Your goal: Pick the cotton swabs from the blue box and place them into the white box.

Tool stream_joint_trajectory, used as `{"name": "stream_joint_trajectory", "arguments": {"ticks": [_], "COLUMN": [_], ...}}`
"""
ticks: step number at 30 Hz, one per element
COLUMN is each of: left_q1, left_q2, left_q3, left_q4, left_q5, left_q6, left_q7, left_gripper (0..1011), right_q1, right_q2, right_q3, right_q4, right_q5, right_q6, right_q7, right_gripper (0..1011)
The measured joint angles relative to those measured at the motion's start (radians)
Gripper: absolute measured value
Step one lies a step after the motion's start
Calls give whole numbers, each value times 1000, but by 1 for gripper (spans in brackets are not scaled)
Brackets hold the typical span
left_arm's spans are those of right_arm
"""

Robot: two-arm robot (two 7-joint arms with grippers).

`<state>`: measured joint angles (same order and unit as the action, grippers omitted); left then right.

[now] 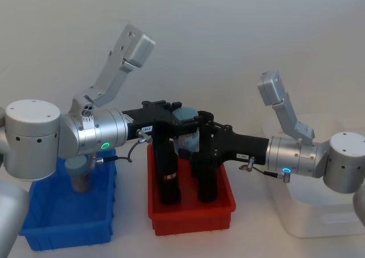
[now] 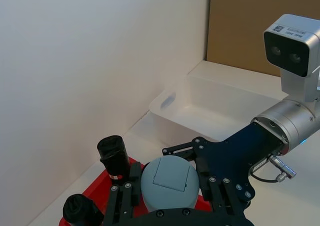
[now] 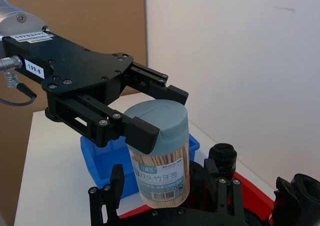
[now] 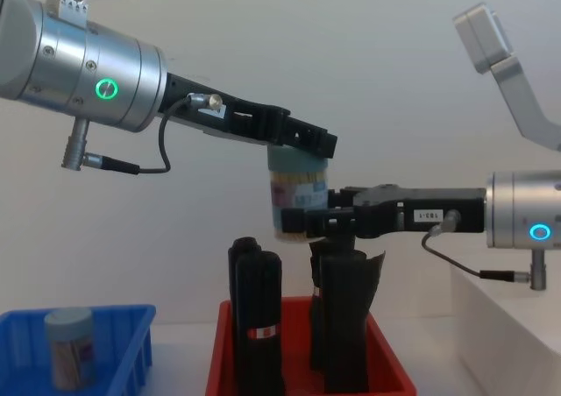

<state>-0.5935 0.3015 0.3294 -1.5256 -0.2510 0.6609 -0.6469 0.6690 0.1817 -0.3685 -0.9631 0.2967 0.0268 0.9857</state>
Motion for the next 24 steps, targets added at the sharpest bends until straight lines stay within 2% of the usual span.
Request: {"name": "stream_joint_trajectory", "arguments": {"ticks": [8,16,17,19,20,24], "left_q1": [0,0,0,0,0,0], "left_q2": [0,0,0,0,0,0], "left_q3": [0,0,0,0,0,0], "left_q4": [0,0,0,0,0,0], "left_q5": [0,0,0,0,0,-1], "left_q6": [0,0,0,0,0,0], "left_q7": [0,0,0,0,0,-1], "left_gripper": [669,669,669,669,669,669], "right_q1": [20,37,38,40,41,44], "right_q2": [-9,-18,-18,-19,-19,-19], "right_q3": [-9,-18,-19,-20,-21,-23], "right_q4": [30,59,60,63,65,67], "right_q5": [2,11,13,14,16,19], "right_q6": [-8,-15,-16,-17,-18,-20], "right_q7": [20,48,51,54,57,61], "right_gripper": [991,815,764,732,668,642]}}
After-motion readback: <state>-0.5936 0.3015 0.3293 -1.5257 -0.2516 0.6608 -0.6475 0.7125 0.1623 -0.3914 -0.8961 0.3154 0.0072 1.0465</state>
